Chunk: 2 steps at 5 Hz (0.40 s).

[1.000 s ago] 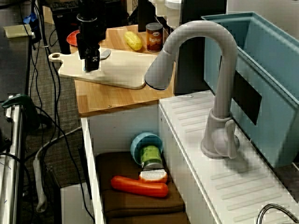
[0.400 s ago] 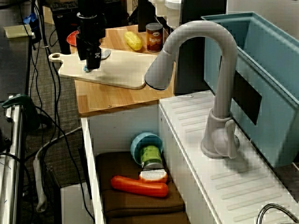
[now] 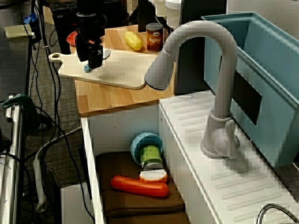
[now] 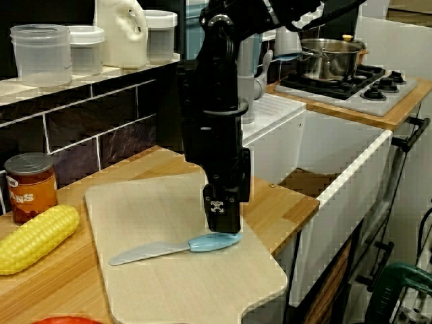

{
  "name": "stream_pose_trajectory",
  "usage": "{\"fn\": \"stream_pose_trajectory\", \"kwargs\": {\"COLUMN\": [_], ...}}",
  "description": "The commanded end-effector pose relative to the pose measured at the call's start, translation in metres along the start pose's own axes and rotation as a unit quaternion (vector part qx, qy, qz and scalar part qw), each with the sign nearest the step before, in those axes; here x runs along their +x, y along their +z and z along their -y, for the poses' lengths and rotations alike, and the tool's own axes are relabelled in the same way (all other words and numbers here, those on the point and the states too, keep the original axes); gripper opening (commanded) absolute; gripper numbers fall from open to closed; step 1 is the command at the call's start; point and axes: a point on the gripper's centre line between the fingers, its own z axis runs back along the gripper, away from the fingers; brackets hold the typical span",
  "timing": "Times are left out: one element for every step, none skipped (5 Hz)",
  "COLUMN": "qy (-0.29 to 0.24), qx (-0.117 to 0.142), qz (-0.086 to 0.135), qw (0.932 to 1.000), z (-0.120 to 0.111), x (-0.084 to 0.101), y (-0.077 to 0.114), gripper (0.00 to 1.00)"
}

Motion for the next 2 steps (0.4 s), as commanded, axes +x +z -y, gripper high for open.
{"fn": "stream_pose_trajectory", "kwargs": {"qy": [0.052,0.053], "qx": [-0.025,-0.020], "qz": [0.022,0.023], "qw": [0.9980,0.9982], "z": [-0.0081,-0.0065], "x": [0.0088,0.0090], "y": [0.0093,0.0083], "gripper": [1.00,1.00]}}
